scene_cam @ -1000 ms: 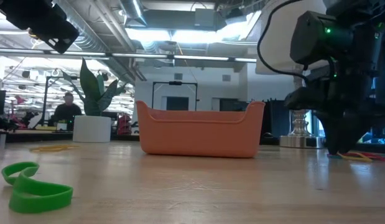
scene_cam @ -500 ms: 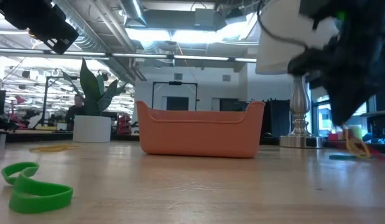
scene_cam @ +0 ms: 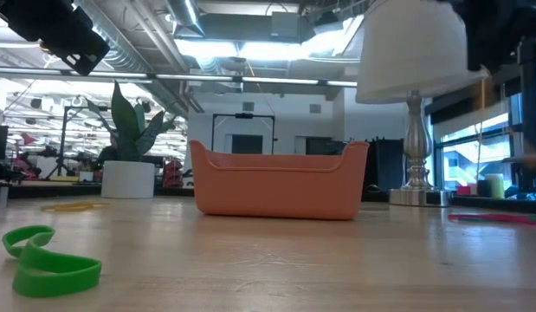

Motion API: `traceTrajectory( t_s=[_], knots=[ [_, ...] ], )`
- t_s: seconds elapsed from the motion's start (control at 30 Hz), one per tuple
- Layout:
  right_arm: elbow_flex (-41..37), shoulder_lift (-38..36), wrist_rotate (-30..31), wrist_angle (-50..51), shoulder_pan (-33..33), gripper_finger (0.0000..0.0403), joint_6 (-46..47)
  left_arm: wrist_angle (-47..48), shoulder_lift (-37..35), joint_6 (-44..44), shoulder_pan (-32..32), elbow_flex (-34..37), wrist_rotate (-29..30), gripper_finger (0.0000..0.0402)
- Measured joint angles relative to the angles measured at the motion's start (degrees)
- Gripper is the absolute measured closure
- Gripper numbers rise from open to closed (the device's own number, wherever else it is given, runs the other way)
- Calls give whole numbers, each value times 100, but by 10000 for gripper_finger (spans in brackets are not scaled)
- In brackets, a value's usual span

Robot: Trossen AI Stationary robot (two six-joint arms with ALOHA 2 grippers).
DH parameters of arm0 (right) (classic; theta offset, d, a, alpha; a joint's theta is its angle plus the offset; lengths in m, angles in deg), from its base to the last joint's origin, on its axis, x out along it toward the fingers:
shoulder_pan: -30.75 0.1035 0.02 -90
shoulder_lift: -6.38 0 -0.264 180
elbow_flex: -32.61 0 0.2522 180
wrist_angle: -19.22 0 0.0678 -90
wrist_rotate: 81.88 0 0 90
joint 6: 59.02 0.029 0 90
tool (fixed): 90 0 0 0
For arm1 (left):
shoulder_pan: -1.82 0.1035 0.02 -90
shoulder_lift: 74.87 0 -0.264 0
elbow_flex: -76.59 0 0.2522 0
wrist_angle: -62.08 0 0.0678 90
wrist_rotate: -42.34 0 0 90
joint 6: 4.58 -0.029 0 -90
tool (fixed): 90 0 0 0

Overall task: Pick and place rubber bands into bin
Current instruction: Put the yellow rubber band into the orange bin

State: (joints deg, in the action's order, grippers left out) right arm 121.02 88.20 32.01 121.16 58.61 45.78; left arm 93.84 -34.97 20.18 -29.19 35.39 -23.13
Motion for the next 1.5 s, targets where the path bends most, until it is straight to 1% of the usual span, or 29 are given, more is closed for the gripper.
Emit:
traceTrajectory(
  t_s=[0.1, 0.17, 0.23, 0.3, 0.53, 0.67, 0.83, 0.93, 1.03, 1.23, 1.5],
  knots=[
    [260, 6, 309, -9, 28, 401, -60, 0, 0, 0, 0, 0, 0, 398],
    [419, 39, 368, -80, 26, 401, -250, 0, 0, 2, 0, 0, 0, 398],
    [523, 103, 409, -257, 18, 401, -523, -2, 0, 6, 0, 0, -27, 398],
    [644, 202, 591, -604, -5, 401, -872, -2, 0, 2, 0, 0, -44, 398],
    [1296, 755, 1193, -2011, -295, 402, -2516, 0, 0, 0, 0, 0, 128, 398],
    [1850, 1214, 1248, -2768, -573, 402, -3737, 0, 0, 0, 0, 0, 305, 398],
    [2701, 1891, 1248, -3042, -984, 402, -4915, 0, 0, 0, 0, 0, 323, 398],
    [3099, 2272, 1145, -3032, -1233, 402, -5344, 0, 0, 0, 0, 0, 316, 398],
    [3304, 2590, 884, -3027, -1452, 402, -5613, 3, 0, 0, 0, 0, 293, 398],
    [3266, 3117, 195, -2893, -1703, 402, -5704, 2, 0, 2, 0, -2, 283, 398],
    [3264, 3781, -427, -2765, -1806, 402, -5697, 22, 0, 2, 0, -2, 229, 398]
  ],
)
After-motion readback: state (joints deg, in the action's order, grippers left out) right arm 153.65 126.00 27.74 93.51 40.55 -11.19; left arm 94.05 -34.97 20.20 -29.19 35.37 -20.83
